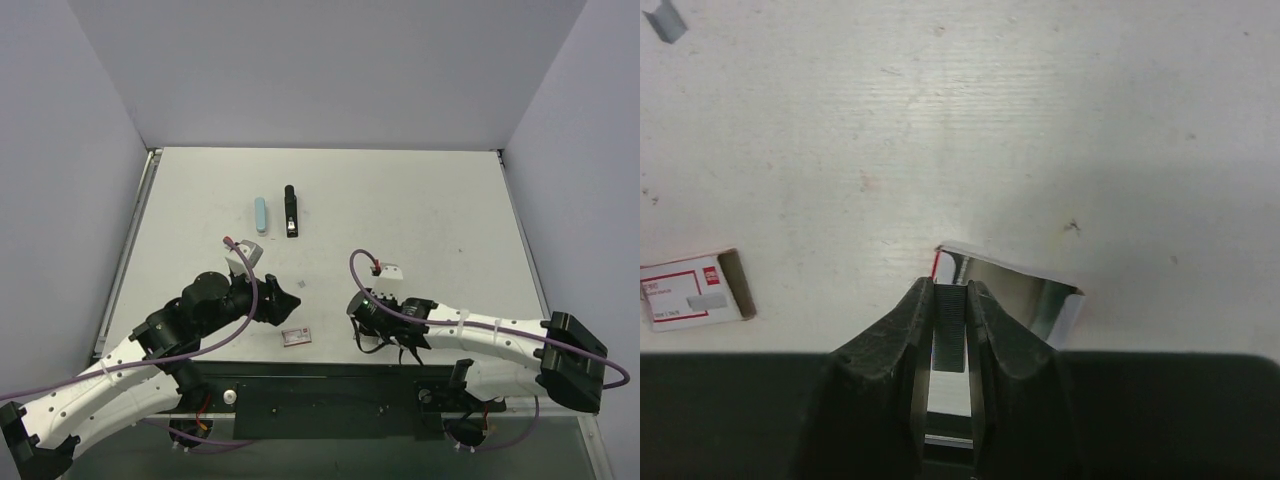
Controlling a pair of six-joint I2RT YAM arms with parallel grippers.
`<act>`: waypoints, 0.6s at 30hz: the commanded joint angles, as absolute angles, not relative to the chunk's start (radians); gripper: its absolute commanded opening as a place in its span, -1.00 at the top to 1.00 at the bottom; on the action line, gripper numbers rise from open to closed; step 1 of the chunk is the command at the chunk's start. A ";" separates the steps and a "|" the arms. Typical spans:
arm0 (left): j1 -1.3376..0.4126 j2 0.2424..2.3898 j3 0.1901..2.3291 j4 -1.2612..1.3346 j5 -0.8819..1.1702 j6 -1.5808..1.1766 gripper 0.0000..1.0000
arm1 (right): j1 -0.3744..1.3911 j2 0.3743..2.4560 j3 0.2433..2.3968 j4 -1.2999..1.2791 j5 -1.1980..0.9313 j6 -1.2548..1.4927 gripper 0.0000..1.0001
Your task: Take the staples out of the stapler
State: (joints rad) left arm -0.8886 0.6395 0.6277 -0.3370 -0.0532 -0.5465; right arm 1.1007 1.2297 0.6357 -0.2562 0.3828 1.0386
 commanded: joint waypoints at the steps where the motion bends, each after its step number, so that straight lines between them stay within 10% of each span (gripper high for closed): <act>1: -0.893 0.638 0.649 -0.299 -0.043 -0.549 -0.70 | 1.120 1.152 0.583 -0.370 0.475 1.179 0.92; 18: -0.893 0.630 0.643 -0.322 -0.048 -0.528 -0.70 | 1.178 1.264 0.589 -0.428 0.540 1.410 0.92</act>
State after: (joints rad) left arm -0.8886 0.6323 0.6277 -0.3389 -0.0509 -0.5400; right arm 1.1591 1.2221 0.5720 -0.3779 0.4896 1.3277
